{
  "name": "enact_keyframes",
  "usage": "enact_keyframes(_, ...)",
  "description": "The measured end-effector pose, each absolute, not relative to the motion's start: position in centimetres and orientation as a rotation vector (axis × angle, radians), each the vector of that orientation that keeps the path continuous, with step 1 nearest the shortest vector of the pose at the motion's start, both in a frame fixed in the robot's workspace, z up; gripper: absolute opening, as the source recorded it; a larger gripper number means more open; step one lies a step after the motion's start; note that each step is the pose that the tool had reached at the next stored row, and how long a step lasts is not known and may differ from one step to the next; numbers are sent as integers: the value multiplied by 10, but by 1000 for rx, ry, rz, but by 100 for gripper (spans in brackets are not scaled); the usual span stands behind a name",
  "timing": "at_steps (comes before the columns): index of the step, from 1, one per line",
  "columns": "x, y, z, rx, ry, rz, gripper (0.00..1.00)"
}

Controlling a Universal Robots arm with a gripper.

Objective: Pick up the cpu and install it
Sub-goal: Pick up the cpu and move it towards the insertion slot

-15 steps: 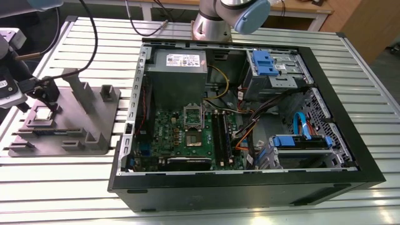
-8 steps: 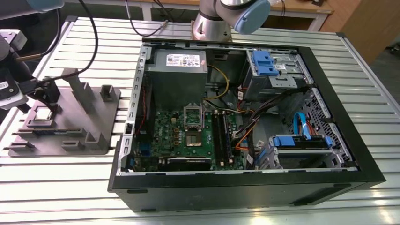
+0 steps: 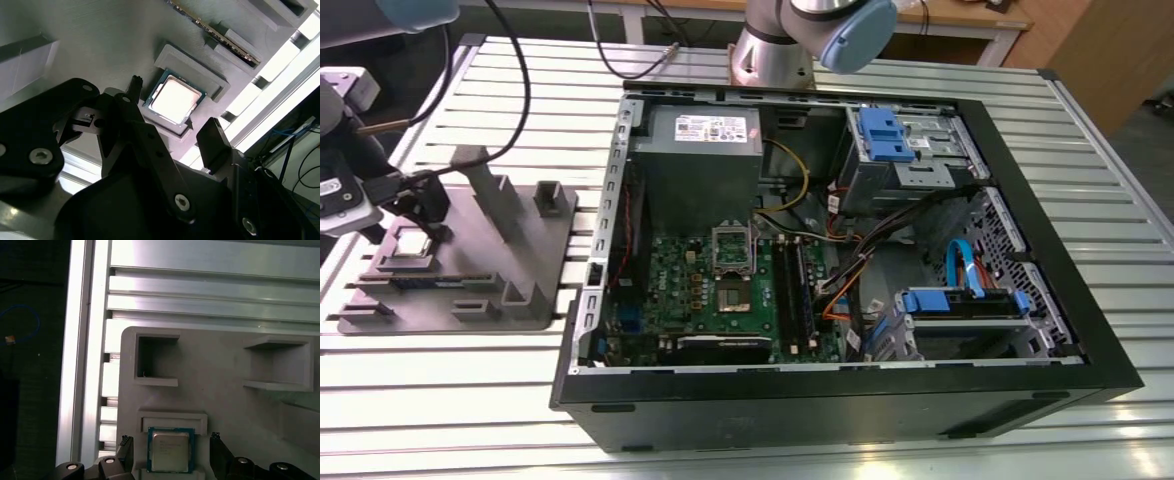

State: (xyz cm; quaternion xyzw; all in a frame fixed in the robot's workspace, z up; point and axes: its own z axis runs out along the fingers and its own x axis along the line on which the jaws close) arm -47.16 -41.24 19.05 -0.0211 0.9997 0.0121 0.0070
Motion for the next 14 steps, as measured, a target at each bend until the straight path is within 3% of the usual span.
enact_keyframes(14, -472, -415, 183, -66, 3126, 38, 71)
